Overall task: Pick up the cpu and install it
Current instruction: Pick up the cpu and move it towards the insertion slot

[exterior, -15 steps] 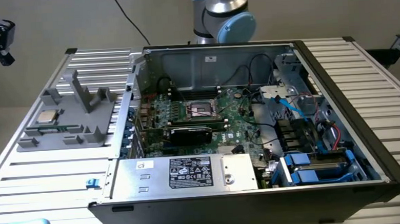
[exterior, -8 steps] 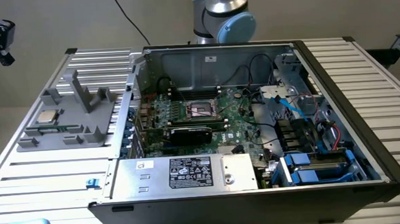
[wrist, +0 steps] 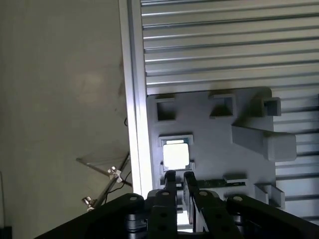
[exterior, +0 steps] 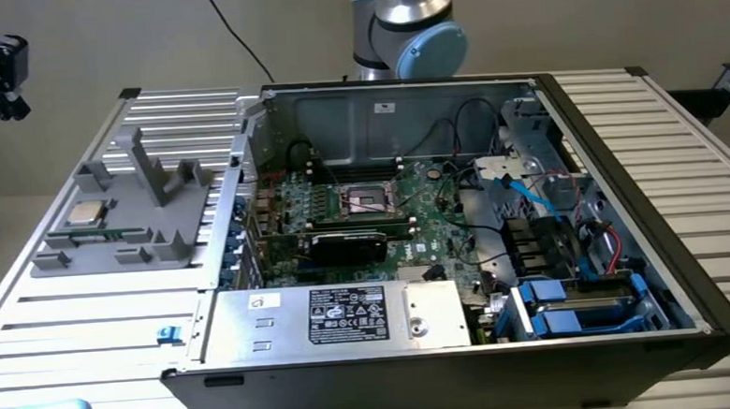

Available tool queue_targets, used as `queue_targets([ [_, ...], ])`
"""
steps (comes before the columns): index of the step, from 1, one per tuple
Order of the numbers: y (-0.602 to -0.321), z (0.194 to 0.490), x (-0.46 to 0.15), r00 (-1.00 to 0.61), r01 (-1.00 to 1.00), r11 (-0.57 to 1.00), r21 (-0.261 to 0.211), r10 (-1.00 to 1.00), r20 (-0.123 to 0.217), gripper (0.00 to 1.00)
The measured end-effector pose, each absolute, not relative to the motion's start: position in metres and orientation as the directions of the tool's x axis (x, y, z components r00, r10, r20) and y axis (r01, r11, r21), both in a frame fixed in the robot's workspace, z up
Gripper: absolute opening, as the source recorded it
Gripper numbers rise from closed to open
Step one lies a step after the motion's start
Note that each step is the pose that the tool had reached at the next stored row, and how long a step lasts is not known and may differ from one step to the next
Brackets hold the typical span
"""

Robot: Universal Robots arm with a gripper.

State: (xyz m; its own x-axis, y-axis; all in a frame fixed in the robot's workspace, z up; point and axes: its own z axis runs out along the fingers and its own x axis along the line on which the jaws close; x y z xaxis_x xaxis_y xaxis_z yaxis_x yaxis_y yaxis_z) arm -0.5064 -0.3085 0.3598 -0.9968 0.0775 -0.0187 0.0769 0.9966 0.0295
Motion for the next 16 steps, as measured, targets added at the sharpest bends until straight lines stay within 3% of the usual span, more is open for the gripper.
queue_targets([
  [1, -0.3085, 0.3598, -0.5065, -0.997, 0.077, 0.997, 0.029, 0.077, -0.019, 0.25],
  [7, -0.3085, 0.3598, -0.5065, -0.997, 0.077, 0.997, 0.029, 0.077, -0.019, 0.55],
  [10, -0.3085, 0.3592, -0.5064, -0.998, 0.065, 0.997, 0.029, 0.066, -0.018, 0.60],
  [11, -0.3085, 0.3586, -0.5065, -0.999, 0.048, 0.998, 0.028, 0.048, -0.015, 0.66],
  [16, -0.3085, 0.3545, -0.5064, -1.000, -0.024, 0.999, 0.027, -0.024, 0.001, 0.66],
])
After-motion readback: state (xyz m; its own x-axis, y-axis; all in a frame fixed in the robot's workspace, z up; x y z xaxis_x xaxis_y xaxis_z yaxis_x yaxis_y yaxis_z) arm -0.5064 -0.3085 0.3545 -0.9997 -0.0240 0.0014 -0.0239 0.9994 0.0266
